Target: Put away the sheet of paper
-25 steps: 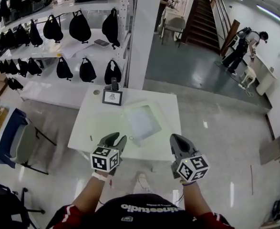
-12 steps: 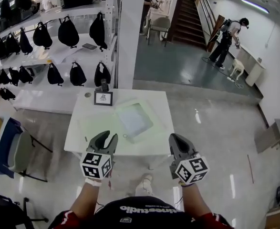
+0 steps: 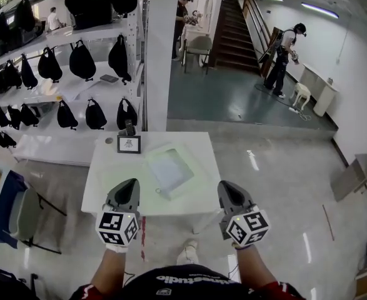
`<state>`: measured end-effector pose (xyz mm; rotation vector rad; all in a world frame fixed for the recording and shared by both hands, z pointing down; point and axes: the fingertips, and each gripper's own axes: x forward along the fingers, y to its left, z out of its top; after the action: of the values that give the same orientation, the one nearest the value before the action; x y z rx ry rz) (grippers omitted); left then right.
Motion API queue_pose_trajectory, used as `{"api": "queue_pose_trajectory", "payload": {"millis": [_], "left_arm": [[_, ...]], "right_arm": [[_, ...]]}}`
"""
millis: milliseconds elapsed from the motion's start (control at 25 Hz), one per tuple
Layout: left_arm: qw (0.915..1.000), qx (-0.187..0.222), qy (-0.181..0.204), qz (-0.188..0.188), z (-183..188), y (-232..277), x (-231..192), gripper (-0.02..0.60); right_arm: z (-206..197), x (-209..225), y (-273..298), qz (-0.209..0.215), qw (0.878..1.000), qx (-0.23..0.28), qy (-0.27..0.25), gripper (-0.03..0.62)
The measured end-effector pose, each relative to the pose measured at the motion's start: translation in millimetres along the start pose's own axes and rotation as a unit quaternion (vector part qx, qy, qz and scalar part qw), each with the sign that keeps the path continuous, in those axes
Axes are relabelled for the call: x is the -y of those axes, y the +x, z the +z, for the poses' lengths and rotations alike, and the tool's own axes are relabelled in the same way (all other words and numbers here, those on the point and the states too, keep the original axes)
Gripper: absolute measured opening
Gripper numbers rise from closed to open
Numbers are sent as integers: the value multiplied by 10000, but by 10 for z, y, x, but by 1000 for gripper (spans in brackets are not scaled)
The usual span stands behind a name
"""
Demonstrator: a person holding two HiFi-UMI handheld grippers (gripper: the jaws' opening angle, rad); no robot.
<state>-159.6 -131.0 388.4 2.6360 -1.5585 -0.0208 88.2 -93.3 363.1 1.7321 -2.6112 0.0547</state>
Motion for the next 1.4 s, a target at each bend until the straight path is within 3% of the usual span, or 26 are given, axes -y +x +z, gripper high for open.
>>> {"api": "queue_pose_trajectory", "payload": {"millis": [600,1400], "left_arm": [[9995,156,227,-155,75,70,140,5],[9991,277,-306,-78,112,79,110,6]], "right_arm": [[7,160,-34,-248,9997,30,29,-3],[-24,206,-69,-231,9997,26,23,-3]]}}
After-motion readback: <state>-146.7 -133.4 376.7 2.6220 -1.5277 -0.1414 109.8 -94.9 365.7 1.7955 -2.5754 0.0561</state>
